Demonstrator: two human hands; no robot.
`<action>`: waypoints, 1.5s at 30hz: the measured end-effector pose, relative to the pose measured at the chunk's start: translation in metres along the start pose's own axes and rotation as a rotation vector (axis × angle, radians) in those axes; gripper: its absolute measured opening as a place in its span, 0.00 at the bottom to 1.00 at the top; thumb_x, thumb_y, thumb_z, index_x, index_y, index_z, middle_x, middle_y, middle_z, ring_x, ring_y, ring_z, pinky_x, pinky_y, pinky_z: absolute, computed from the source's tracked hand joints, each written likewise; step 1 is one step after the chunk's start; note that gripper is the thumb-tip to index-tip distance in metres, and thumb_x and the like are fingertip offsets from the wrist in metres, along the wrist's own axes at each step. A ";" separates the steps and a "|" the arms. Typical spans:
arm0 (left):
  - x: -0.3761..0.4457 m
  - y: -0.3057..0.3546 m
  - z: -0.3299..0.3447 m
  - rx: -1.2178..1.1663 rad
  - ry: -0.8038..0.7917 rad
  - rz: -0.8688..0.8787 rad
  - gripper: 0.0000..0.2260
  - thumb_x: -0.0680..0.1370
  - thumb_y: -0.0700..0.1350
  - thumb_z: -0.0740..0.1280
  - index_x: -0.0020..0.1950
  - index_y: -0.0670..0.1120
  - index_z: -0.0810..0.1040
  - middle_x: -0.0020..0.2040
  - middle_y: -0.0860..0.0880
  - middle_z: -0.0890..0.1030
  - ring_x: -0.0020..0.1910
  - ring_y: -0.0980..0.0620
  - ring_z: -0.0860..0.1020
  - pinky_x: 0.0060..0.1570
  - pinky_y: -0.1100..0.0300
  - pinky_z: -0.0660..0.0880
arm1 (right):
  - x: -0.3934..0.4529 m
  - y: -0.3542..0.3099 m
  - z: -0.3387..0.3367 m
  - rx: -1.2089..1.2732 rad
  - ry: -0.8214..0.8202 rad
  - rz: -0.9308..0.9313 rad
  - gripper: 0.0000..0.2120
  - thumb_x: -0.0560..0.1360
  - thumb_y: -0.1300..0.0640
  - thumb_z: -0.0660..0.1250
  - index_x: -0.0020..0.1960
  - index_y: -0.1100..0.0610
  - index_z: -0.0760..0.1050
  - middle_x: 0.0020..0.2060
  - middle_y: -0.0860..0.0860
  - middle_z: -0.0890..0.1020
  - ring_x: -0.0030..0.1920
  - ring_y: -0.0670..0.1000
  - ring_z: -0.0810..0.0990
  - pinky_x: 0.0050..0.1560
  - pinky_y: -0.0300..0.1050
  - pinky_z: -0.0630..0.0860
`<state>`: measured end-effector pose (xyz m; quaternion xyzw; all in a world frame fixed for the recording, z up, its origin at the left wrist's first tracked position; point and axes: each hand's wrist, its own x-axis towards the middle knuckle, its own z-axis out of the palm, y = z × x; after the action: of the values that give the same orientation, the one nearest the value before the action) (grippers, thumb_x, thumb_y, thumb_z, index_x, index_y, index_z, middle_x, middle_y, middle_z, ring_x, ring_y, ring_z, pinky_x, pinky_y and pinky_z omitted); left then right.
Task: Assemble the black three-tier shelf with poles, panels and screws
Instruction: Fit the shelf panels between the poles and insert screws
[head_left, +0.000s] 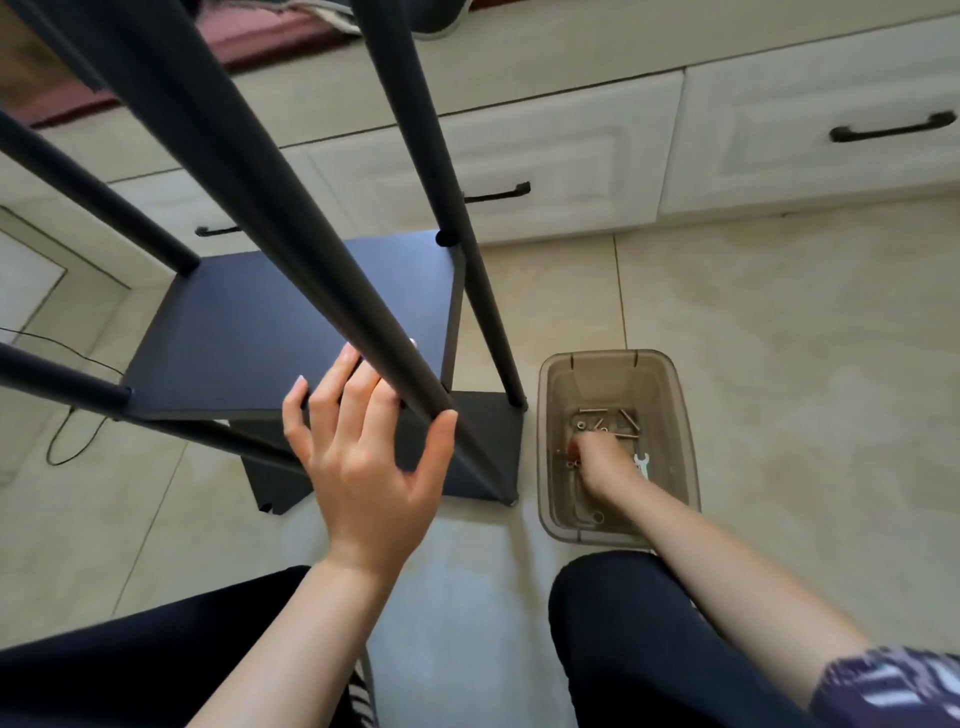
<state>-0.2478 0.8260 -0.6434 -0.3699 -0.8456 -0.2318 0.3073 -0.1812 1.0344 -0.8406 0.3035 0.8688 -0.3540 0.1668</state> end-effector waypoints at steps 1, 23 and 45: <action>0.000 0.000 0.000 -0.002 0.000 -0.001 0.19 0.82 0.56 0.61 0.64 0.44 0.79 0.64 0.46 0.80 0.67 0.41 0.74 0.71 0.38 0.59 | 0.000 0.000 0.001 -0.015 0.007 -0.002 0.11 0.78 0.67 0.61 0.57 0.62 0.78 0.54 0.59 0.80 0.54 0.59 0.79 0.47 0.43 0.70; 0.012 0.002 -0.027 -0.021 -0.185 -0.020 0.21 0.80 0.56 0.62 0.62 0.43 0.81 0.63 0.47 0.81 0.69 0.43 0.74 0.68 0.43 0.62 | -0.093 -0.052 -0.064 0.586 0.074 -0.126 0.06 0.80 0.56 0.66 0.51 0.55 0.82 0.43 0.52 0.85 0.46 0.51 0.84 0.50 0.47 0.83; 0.073 -0.013 -0.048 0.075 -0.794 -0.001 0.34 0.80 0.67 0.55 0.82 0.53 0.53 0.83 0.50 0.54 0.81 0.39 0.51 0.76 0.37 0.54 | -0.112 -0.175 -0.077 0.794 0.157 -0.246 0.17 0.84 0.49 0.51 0.55 0.58 0.75 0.49 0.55 0.80 0.48 0.47 0.78 0.44 0.37 0.74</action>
<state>-0.2805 0.8243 -0.5613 -0.4191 -0.9066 -0.0401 -0.0301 -0.2148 0.9449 -0.6410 0.2643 0.7047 -0.6543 -0.0735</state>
